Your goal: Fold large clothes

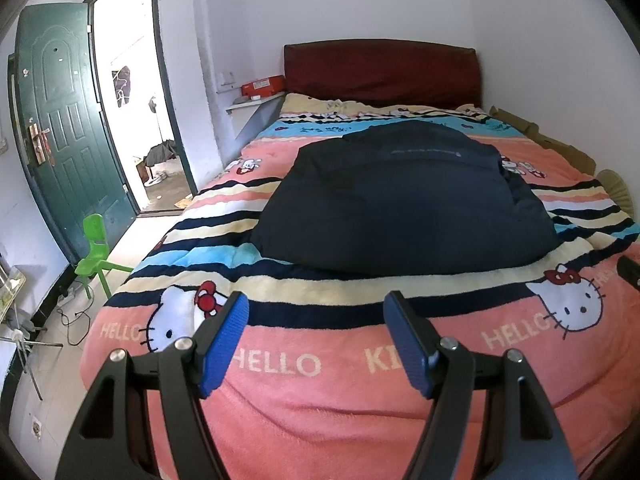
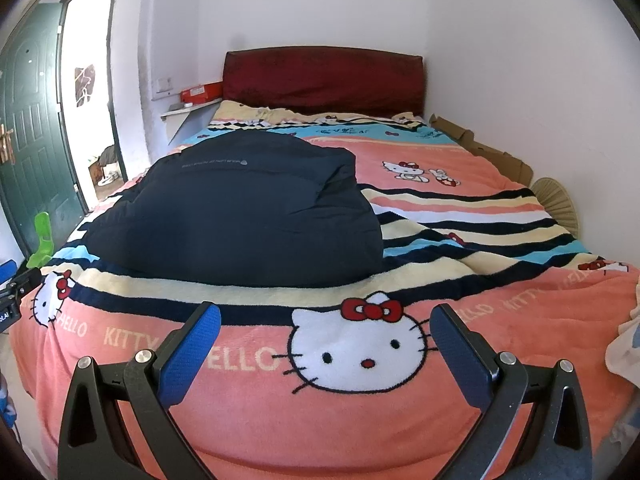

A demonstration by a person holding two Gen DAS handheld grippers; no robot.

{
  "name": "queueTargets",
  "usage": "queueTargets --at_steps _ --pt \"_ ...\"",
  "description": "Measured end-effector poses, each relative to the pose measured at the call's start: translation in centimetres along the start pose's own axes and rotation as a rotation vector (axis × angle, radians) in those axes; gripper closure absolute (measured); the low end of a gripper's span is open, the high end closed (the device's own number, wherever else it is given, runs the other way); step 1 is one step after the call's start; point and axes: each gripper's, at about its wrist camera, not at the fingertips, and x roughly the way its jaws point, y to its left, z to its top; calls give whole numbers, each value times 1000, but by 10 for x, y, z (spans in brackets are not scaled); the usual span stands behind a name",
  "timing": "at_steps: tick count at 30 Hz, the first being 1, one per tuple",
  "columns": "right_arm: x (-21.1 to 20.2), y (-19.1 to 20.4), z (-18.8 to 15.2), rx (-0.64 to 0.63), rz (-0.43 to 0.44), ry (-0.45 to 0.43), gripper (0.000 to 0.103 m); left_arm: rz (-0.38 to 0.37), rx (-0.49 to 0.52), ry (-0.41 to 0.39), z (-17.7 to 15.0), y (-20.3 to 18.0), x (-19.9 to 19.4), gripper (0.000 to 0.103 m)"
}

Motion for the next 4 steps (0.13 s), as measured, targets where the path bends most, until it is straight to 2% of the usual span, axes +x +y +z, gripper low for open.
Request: queueTargets --at_steps 4 --pt "0 0 0 0 -1 0 1 -1 -5 6 1 -1 1 34"
